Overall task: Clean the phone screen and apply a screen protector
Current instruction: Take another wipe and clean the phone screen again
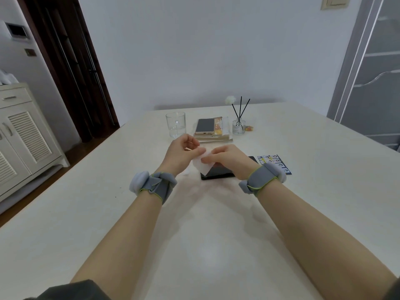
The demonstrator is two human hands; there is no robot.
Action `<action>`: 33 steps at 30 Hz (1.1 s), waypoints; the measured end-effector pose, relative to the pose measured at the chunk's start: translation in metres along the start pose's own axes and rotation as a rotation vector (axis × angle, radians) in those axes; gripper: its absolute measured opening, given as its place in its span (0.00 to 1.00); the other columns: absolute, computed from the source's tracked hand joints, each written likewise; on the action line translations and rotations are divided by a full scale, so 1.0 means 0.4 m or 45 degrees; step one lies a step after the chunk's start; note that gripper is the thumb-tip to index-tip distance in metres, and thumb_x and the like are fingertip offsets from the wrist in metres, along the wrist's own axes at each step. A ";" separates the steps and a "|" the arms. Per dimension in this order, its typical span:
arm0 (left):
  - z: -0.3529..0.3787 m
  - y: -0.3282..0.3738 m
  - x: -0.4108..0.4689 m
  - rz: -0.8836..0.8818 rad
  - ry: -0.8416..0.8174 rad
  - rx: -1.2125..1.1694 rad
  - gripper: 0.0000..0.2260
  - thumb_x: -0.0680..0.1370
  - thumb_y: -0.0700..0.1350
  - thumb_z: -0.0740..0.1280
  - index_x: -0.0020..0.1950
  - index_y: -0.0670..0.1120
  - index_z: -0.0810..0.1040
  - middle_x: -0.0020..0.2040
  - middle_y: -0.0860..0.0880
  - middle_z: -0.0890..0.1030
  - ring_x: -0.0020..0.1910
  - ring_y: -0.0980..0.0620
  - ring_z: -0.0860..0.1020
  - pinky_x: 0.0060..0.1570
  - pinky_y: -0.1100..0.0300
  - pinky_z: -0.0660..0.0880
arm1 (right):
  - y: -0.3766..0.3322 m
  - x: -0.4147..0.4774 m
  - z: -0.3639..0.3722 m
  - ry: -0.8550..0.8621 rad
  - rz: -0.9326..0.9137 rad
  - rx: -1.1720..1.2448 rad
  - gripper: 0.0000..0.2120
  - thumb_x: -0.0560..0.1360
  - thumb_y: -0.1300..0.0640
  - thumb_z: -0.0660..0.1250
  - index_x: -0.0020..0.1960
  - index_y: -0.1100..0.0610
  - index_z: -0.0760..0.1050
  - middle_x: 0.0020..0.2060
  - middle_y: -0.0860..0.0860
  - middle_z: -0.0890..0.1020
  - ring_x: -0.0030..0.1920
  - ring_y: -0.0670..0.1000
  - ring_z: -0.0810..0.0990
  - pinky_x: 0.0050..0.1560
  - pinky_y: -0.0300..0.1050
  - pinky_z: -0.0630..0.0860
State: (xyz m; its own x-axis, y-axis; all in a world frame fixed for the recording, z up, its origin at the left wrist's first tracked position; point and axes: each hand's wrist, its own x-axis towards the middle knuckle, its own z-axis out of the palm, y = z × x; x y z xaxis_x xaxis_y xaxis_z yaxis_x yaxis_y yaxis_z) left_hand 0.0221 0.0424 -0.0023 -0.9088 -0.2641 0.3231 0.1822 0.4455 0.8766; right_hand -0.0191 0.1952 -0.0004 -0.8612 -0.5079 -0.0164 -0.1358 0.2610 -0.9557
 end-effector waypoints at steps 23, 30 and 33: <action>-0.004 -0.059 -0.002 -0.175 -0.399 0.565 0.32 0.64 0.52 0.65 0.69 0.53 0.70 0.65 0.54 0.74 0.68 0.52 0.67 0.71 0.47 0.60 | 0.071 0.014 0.019 0.220 -0.443 -1.226 0.11 0.73 0.55 0.59 0.46 0.56 0.80 0.45 0.52 0.79 0.51 0.55 0.71 0.53 0.48 0.63; 0.012 -0.058 -0.012 -0.235 -0.494 0.601 0.46 0.58 0.58 0.72 0.74 0.52 0.61 0.70 0.55 0.70 0.71 0.53 0.65 0.72 0.50 0.58 | 0.077 -0.011 0.026 0.132 -0.482 -1.267 0.13 0.78 0.56 0.55 0.47 0.60 0.77 0.44 0.57 0.82 0.47 0.59 0.76 0.48 0.47 0.68; 0.012 -0.061 -0.015 -0.207 -0.474 0.592 0.44 0.62 0.56 0.75 0.75 0.51 0.60 0.70 0.55 0.71 0.71 0.53 0.65 0.72 0.49 0.58 | 0.078 -0.013 0.030 0.167 -0.431 -1.226 0.13 0.80 0.56 0.52 0.46 0.60 0.73 0.45 0.60 0.80 0.45 0.61 0.75 0.46 0.51 0.70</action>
State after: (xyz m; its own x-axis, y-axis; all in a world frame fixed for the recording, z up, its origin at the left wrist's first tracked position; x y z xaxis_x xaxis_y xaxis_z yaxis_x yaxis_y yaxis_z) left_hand 0.0214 0.0373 -0.0272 -0.9965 -0.0806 -0.0213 -0.0760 0.7732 0.6296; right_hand -0.0130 0.1961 -0.0334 -0.7438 -0.5986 0.2973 -0.6665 0.6976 -0.2628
